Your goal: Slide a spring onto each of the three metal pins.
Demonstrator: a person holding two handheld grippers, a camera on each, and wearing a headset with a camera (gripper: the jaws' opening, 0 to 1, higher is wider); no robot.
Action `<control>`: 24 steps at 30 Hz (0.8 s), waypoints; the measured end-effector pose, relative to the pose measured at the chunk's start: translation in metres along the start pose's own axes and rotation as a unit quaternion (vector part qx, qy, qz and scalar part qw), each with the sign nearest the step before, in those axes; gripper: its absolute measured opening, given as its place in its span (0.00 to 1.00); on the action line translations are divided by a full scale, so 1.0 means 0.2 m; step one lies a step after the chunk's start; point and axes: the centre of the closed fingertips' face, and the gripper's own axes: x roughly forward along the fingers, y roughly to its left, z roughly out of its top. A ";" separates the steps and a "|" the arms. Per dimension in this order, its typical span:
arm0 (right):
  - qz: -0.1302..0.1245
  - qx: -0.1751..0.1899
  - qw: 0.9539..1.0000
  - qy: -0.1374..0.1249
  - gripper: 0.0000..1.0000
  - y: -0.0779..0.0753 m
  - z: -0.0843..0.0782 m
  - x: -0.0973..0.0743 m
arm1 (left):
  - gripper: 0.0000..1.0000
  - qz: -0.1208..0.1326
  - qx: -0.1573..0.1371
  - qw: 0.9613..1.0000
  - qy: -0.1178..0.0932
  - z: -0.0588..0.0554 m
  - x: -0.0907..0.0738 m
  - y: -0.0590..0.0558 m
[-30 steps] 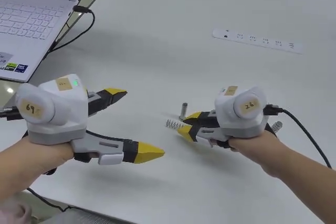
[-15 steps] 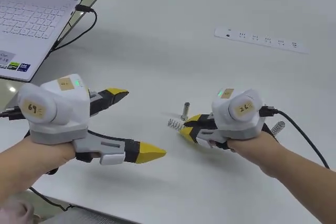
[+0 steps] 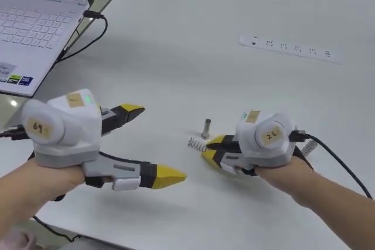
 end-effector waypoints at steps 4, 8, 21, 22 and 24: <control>0.002 -0.020 1.000 0.012 0.08 0.00 -0.01 -0.01 | 0.95 -0.004 0.002 1.000 -0.001 0.02 0.01 -0.01; 0.002 -0.021 1.000 -0.004 0.08 0.01 0.03 -0.07 | 0.95 -0.007 0.006 1.000 -0.002 0.03 0.02 -0.03; 0.000 -0.036 0.999 -0.027 0.08 0.02 0.06 -0.30 | 0.92 -0.023 0.015 1.000 -0.006 0.06 0.05 -0.10; -0.001 -0.039 0.999 -0.027 0.08 0.02 0.07 -0.31 | 0.92 -0.025 0.014 1.000 -0.007 0.06 0.06 -0.10; 0.000 -0.046 0.999 -0.026 0.08 0.03 0.07 -0.34 | 0.92 -0.027 0.015 1.000 -0.006 0.06 0.07 -0.11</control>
